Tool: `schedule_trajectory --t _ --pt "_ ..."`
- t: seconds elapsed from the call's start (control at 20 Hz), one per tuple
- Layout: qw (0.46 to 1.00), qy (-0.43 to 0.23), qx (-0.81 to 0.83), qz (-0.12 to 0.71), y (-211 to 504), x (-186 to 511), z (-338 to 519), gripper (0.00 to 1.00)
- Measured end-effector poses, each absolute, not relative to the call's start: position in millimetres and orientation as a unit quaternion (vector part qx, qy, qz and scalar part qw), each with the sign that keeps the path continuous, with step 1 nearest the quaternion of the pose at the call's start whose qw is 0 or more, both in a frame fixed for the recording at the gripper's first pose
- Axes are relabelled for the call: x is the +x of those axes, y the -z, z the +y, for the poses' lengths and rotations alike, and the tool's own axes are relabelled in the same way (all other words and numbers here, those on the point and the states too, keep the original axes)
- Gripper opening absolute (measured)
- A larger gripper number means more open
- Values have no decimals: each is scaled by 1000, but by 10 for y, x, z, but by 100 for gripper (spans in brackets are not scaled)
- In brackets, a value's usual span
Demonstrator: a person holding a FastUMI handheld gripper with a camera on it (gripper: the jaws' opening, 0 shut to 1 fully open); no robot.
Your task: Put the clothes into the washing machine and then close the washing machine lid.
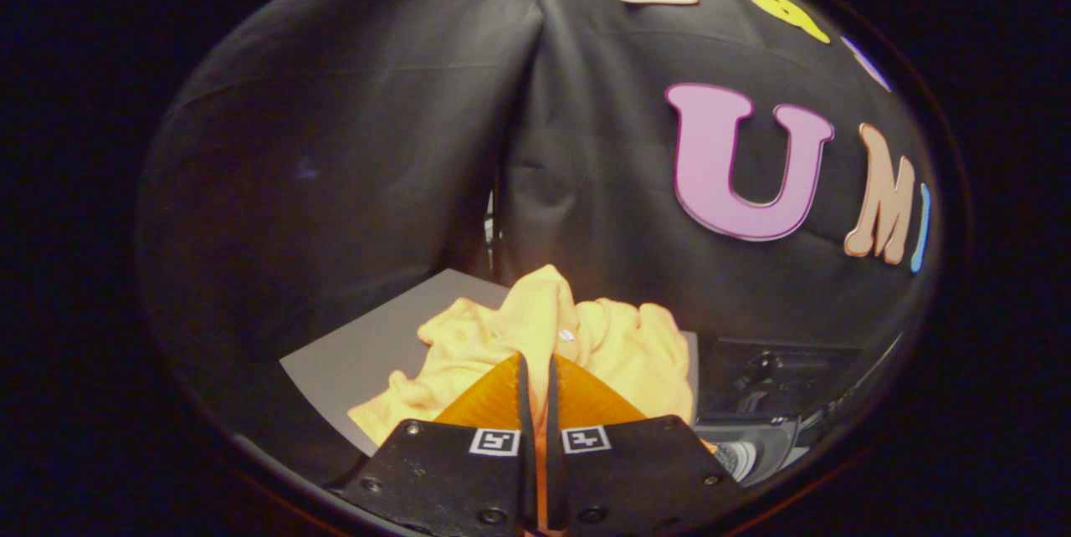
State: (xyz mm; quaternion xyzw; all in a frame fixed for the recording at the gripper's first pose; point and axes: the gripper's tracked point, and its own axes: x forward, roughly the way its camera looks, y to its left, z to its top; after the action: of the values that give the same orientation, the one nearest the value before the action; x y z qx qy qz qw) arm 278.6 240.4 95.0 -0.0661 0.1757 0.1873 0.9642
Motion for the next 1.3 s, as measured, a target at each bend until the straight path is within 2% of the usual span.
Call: schedule_trajectory --t 0.55,0.8,0.95,1.3 --pt "987 -83 -69 117 -1482 2884 1007 4" --pt "991 -9 -103 87 -1605 2951 290 4" --pt "987 29 -132 82 -1470 3023 -88 4" --pt "985 36 -82 149 -344 3169 -587 4"
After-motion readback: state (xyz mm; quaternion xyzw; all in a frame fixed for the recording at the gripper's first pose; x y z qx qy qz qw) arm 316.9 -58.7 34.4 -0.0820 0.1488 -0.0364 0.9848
